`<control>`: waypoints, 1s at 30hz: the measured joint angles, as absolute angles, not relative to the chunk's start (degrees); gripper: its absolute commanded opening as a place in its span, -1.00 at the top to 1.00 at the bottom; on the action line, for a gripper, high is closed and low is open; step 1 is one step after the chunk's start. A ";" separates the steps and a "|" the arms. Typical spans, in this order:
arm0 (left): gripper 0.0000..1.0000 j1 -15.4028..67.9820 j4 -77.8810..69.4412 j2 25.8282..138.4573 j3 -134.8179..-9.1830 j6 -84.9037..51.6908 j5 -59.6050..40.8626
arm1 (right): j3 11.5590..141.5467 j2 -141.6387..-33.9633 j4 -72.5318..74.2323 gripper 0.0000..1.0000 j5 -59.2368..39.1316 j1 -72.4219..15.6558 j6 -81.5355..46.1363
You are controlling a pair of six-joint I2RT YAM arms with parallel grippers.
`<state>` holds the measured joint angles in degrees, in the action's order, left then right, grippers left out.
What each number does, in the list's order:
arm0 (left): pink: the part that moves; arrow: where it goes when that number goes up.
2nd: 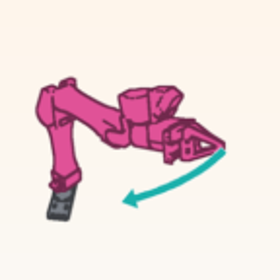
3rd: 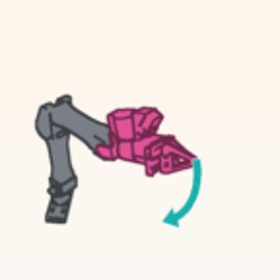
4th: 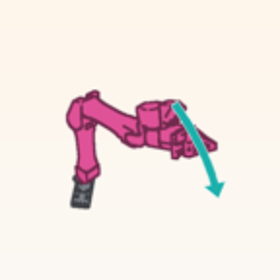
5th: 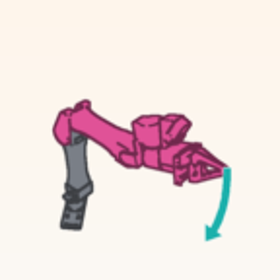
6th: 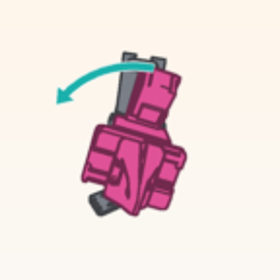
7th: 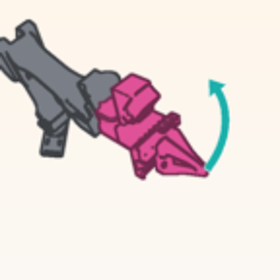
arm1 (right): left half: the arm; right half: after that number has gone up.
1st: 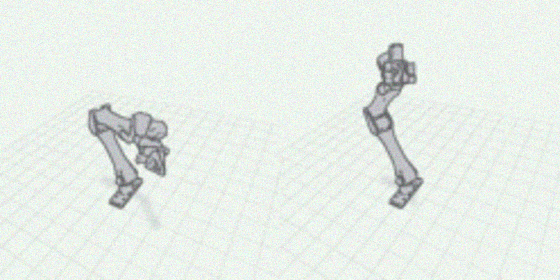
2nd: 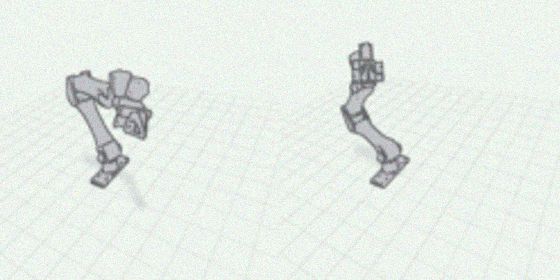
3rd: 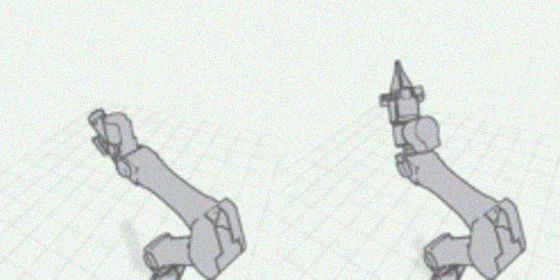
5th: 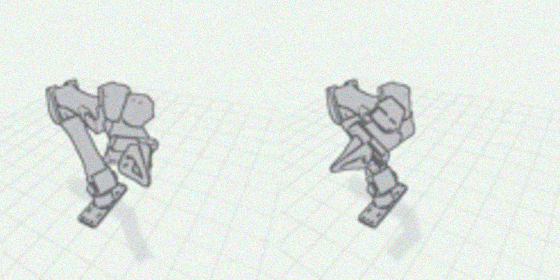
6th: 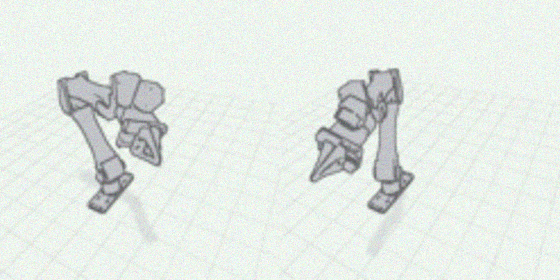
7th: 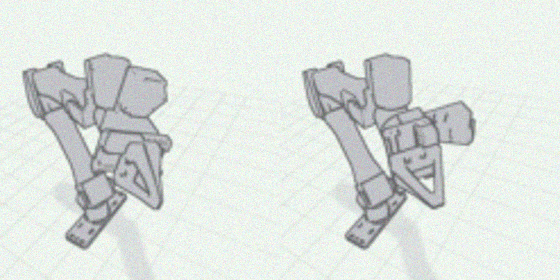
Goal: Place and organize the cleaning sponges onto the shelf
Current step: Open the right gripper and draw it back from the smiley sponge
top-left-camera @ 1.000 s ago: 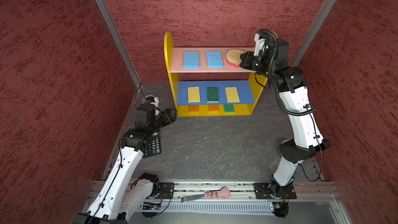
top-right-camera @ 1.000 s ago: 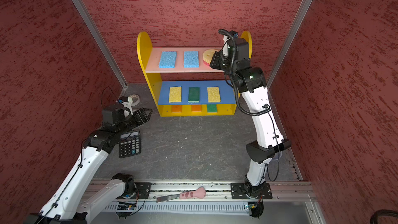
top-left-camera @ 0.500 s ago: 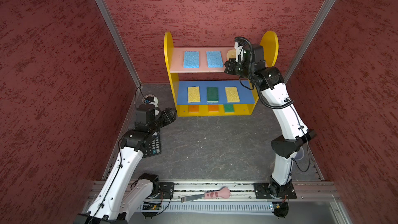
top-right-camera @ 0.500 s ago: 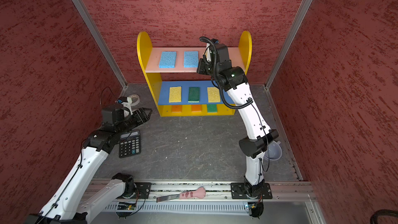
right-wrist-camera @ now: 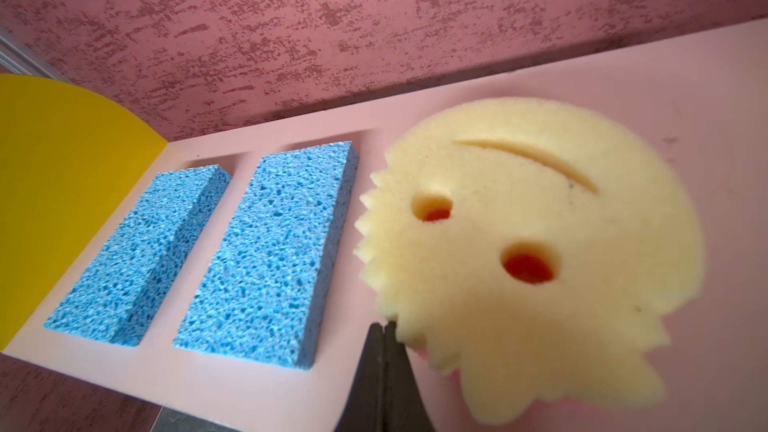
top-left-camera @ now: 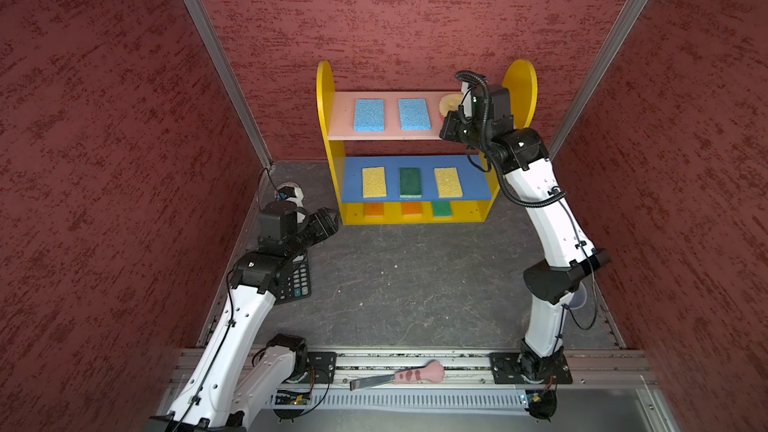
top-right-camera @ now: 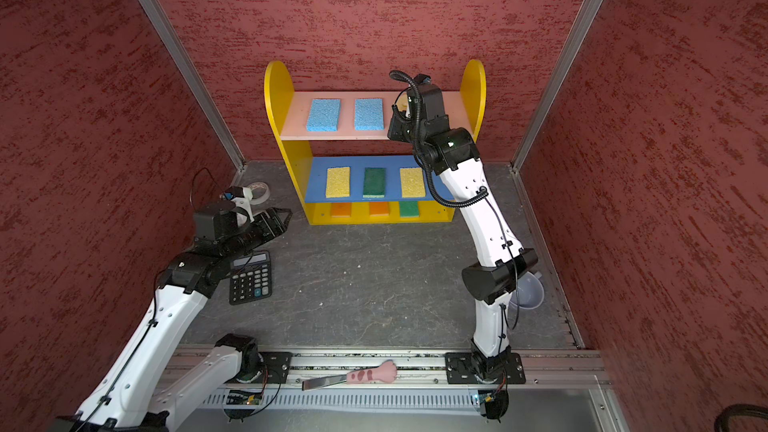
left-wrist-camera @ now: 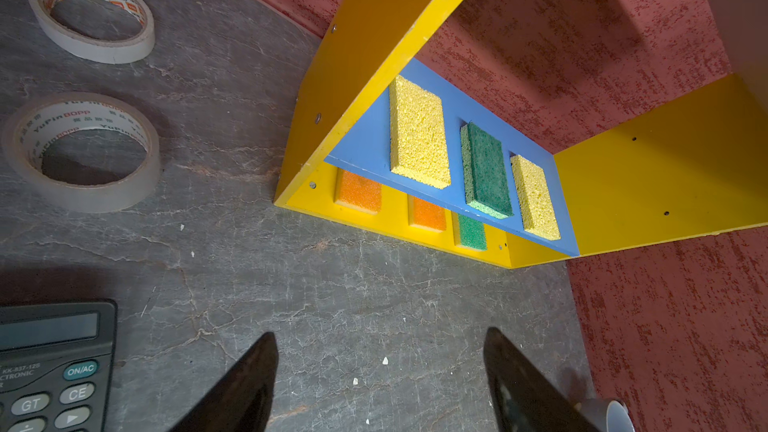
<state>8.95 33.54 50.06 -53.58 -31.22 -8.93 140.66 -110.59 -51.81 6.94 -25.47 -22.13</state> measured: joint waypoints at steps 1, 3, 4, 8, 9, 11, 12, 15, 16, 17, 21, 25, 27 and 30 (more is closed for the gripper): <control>-0.56 8.88 33.56 50.00 -53.58 -31.22 -8.93 | 140.33 -110.56 -51.79 1.00 7.09 -25.26 -22.15; -0.56 8.75 33.58 49.74 -53.58 -31.22 -8.95 | 139.63 -110.52 -51.77 1.00 7.38 -24.82 -22.17; -0.56 8.67 33.61 49.58 -53.58 -31.22 -8.93 | 139.41 -110.48 -51.79 1.00 7.40 -24.62 -22.24; -0.56 8.34 33.63 49.30 -53.58 -31.22 -8.97 | 138.89 -110.10 -51.77 1.00 7.57 -24.25 -22.33; -0.56 8.29 33.63 49.28 -53.58 -31.22 -8.97 | 138.89 -109.93 -51.75 1.00 7.57 -24.25 -22.35; -0.56 8.25 33.65 49.28 -53.58 -31.22 -9.02 | 138.65 -109.30 -51.68 1.00 7.49 -24.16 -22.50; -0.56 8.23 33.65 49.28 -53.58 -31.22 -9.02 | 138.37 -108.79 -51.68 1.00 7.33 -24.16 -22.55; -0.57 8.03 33.78 49.28 -53.58 -31.20 -9.08 | 136.49 -106.39 -51.53 1.00 6.94 -24.16 -22.55; -0.57 7.97 33.85 49.28 -53.58 -31.20 -9.06 | 135.35 -105.21 -51.24 1.00 6.83 -24.16 -22.52; -0.58 7.92 33.91 49.28 -53.58 -31.18 -9.06 | 133.93 -103.77 -50.92 1.00 6.79 -24.16 -22.50; -0.62 7.64 34.37 49.28 -53.71 -31.00 -8.95 | 126.58 -96.75 -48.82 0.97 7.38 -24.16 -22.20; -0.61 7.35 35.20 49.32 -55.02 -30.57 -8.86 | 117.60 -88.01 -45.65 0.79 10.15 -24.16 -21.54; -0.61 7.25 35.22 49.32 -56.05 -30.30 -8.80 | 112.92 -83.66 -43.81 0.70 11.90 -24.16 -21.17; -0.61 7.03 35.24 49.32 -57.52 -29.91 -8.69 | 105.32 -77.32 -41.19 0.65 14.76 -24.16 -20.73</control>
